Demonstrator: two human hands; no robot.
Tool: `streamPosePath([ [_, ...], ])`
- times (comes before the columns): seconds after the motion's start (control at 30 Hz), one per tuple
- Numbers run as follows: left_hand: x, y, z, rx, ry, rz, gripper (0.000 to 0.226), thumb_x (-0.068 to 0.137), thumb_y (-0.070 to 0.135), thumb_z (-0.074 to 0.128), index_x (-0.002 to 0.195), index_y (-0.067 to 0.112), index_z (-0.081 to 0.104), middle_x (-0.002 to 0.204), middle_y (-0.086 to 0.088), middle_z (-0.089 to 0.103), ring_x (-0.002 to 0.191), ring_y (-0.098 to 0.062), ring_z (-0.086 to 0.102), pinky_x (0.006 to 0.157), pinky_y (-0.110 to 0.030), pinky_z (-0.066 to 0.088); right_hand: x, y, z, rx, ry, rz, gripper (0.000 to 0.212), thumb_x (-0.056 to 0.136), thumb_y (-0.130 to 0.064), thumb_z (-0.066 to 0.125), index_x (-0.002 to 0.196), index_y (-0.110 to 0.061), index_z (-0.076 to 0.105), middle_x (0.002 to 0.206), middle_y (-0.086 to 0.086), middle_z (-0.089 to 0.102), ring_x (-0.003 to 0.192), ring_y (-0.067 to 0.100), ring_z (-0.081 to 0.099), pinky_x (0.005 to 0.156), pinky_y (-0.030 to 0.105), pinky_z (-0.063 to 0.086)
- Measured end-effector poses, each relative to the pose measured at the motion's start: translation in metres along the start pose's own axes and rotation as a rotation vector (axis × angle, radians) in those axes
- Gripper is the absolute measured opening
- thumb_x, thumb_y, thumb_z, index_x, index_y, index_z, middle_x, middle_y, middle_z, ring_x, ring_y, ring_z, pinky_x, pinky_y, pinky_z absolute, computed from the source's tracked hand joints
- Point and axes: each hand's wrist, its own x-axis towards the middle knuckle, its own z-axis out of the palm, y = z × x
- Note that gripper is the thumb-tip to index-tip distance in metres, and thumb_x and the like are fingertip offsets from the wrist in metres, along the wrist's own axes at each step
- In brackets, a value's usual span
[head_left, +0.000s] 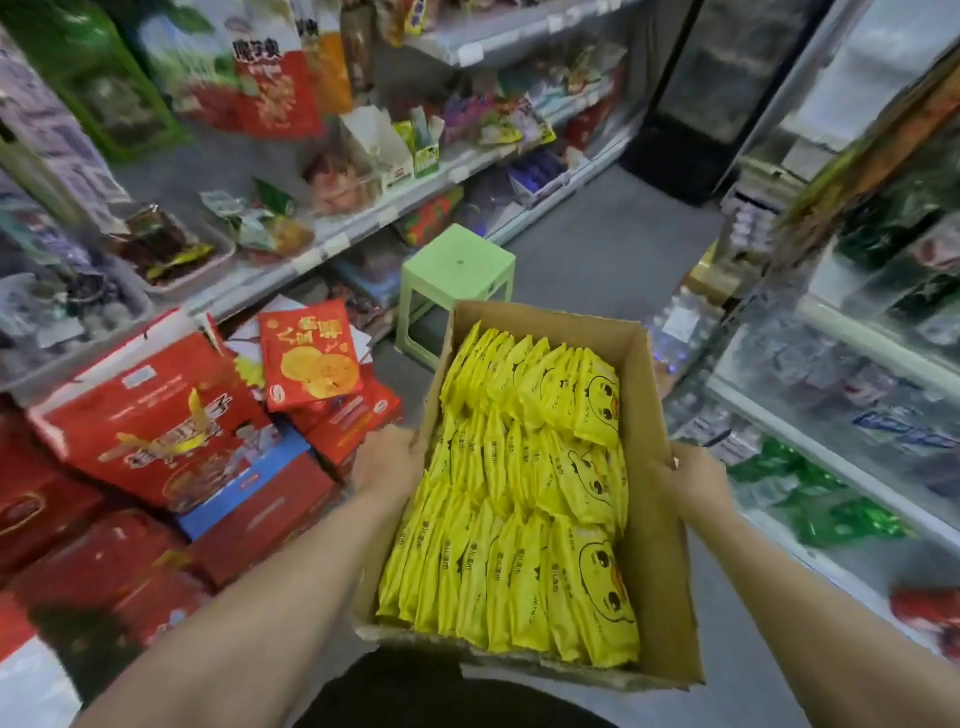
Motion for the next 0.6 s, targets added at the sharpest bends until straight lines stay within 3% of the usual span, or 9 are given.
streamPosePath([
  [0.13,0.121,0.021,-0.007,0.036,0.021,0.057,0.021,0.086,0.027,0.057,0.081,0.011,0.070,0.080,-0.016,0.069,0.082,-0.037,0.064,0.064,-0.039,0.047,0.096,-0.053,0.005,0.032,0.039,0.044,0.014,0.081,-0.016,0.058,0.070,-0.006,0.057,0.063,0.014,0.061,0.063,0.036,0.062,0.055,0.042,0.051],
  [0.27,0.213,0.046,-0.024,0.014,0.041,0.058,0.019,0.084,0.027,0.059,0.083,0.013,0.071,0.079,-0.018,0.069,0.080,-0.038,0.064,0.063,-0.041,0.049,0.168,-0.109,-0.002,0.048,0.041,0.067,0.009,0.085,-0.016,0.059,0.084,-0.008,0.062,0.076,0.016,0.065,0.073,0.035,0.062,0.061,0.035,0.047],
  [0.33,0.257,0.057,-0.033,0.005,0.038,0.050,0.018,0.083,0.029,0.059,0.083,0.016,0.071,0.078,-0.018,0.068,0.079,-0.038,0.064,0.063,-0.041,0.050,0.211,-0.128,-0.001,0.075,0.036,0.086,0.010,0.081,-0.018,0.058,0.078,-0.008,0.058,0.070,0.014,0.062,0.070,0.035,0.059,0.058,0.032,0.044],
  [0.43,0.321,0.070,-0.035,0.012,0.023,0.055,0.019,0.083,0.025,0.059,0.078,0.010,0.070,0.076,-0.020,0.068,0.075,-0.037,0.065,0.060,-0.040,0.047,0.281,-0.153,0.003,0.051,0.034,0.081,0.018,0.071,-0.030,0.050,0.070,-0.014,0.058,0.060,0.006,0.061,0.063,0.030,0.061,0.064,0.035,0.052],
  [0.53,0.379,0.082,-0.029,0.017,0.034,0.009,0.023,0.081,0.025,0.058,0.074,0.006,0.069,0.073,-0.022,0.066,0.072,-0.037,0.065,0.059,-0.040,0.047,0.338,-0.186,0.006,0.068,-0.039,0.050,0.012,0.083,-0.015,0.054,0.073,-0.012,0.060,0.061,0.007,0.059,0.064,0.028,0.057,0.054,0.029,0.041],
  [0.6,0.411,0.091,-0.023,0.002,0.044,-0.026,0.033,0.077,0.035,0.051,0.073,0.007,0.069,0.070,-0.020,0.066,0.072,-0.037,0.064,0.060,-0.041,0.049,0.382,-0.200,0.010,0.107,-0.044,0.028,0.013,0.083,-0.012,0.056,0.071,-0.009,0.058,0.065,0.010,0.061,0.067,0.031,0.058,0.057,0.034,0.045],
])
